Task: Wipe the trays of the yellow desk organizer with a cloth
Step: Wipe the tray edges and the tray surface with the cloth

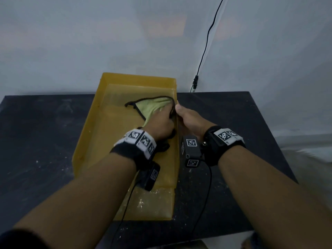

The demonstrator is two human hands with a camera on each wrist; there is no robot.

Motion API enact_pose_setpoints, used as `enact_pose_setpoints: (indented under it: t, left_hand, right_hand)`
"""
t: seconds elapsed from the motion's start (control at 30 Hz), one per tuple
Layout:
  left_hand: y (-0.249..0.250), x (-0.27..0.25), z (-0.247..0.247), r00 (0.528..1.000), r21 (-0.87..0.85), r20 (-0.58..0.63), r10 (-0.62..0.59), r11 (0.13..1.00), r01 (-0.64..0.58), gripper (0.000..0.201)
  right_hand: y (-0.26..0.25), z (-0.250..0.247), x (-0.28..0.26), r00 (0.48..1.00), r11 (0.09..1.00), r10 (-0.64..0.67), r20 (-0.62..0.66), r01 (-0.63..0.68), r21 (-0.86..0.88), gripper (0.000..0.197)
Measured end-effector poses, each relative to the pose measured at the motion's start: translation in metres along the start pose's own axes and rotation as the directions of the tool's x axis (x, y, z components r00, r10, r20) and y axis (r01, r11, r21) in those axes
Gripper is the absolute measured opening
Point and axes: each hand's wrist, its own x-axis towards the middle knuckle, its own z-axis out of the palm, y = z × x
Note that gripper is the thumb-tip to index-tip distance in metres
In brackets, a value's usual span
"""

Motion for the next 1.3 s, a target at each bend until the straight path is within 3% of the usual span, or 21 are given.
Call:
enact_pose_setpoints:
  t: [0.07, 0.23, 0.47, 0.6, 0.7, 0.77, 0.87, 1.0, 1.1, 1.17, 1.23, 1.27, 1.3]
  left_hand:
    - [0.001, 0.024, -0.006, 0.999, -0.064, -0.029, -0.03, 0.998, 0.028, 0.026]
    - [-0.004, 0.035, -0.021, 0.999, 0.027, -0.002, -0.039, 0.999, 0.039, 0.034]
    - [0.0, -0.042, -0.014, 0.996, 0.035, 0.056, 0.07, 0.997, -0.072, 0.034]
    - [-0.011, -0.09, -0.01, 0.981, 0.094, 0.147, 0.123, 0.986, -0.137, 0.045]
    - [-0.016, -0.105, -0.012, 0.974, -0.011, 0.21, 0.081, 0.997, -0.081, 0.057]
    - [-0.012, -0.096, -0.015, 0.984, -0.142, 0.17, 0.043, 0.99, -0.019, 0.055]
    - [-0.003, -0.059, -0.019, 0.999, -0.131, 0.038, -0.009, 0.991, 0.014, 0.036]
    - [-0.001, -0.028, -0.013, 0.989, -0.147, 0.11, 0.095, 0.986, -0.078, 0.028]
    - [-0.005, -0.049, -0.01, 0.982, -0.114, 0.13, 0.14, 0.985, -0.126, 0.029]
    - [-0.007, -0.071, -0.006, 0.974, -0.031, 0.136, 0.18, 0.984, -0.178, 0.028]
    - [-0.013, -0.095, -0.001, 0.97, 0.047, 0.168, 0.174, 0.982, -0.184, 0.044]
    - [-0.012, -0.107, 0.001, 0.971, 0.079, 0.185, 0.151, 0.983, -0.168, 0.05]
    - [-0.012, -0.12, 0.003, 0.97, 0.1, 0.201, 0.14, 0.982, -0.163, 0.053]
  right_hand:
    - [0.001, -0.002, -0.002, 0.999, 1.0, -0.03, 0.03, 0.029, 0.011, 0.049]
    - [0.005, -0.007, 0.007, 0.999, 0.997, -0.021, 0.049, 0.017, 0.073, 0.047]
    - [0.011, -0.003, 0.015, 1.0, 0.992, 0.025, 0.018, -0.027, 0.126, 0.055]
    - [0.008, 0.0, 0.009, 1.0, 0.995, 0.031, 0.001, -0.031, 0.096, 0.057]
    - [0.01, 0.001, 0.011, 0.999, 0.993, 0.036, -0.01, -0.035, 0.116, 0.059]
    - [0.007, 0.003, 0.006, 1.0, 0.991, 0.023, -0.018, -0.02, 0.13, 0.054]
    - [0.012, 0.002, -0.001, 1.0, 0.983, -0.018, 0.006, 0.017, 0.185, 0.05]
    - [0.032, 0.001, -0.012, 0.999, 0.965, -0.044, 0.012, 0.039, 0.259, 0.054]
    - [0.041, 0.008, -0.023, 0.995, 0.963, -0.088, 0.047, 0.073, 0.261, 0.043]
    - [0.039, 0.013, -0.027, 0.993, 0.971, -0.114, -0.009, 0.113, 0.212, 0.056]
    - [0.047, 0.011, -0.018, 0.992, 0.978, -0.125, -0.02, 0.127, 0.163, 0.089]
    - [0.048, 0.01, -0.017, 0.992, 0.983, -0.124, -0.022, 0.126, 0.135, 0.093]
    - [0.047, 0.012, -0.021, 0.993, 0.986, -0.107, -0.049, 0.113, 0.125, 0.085]
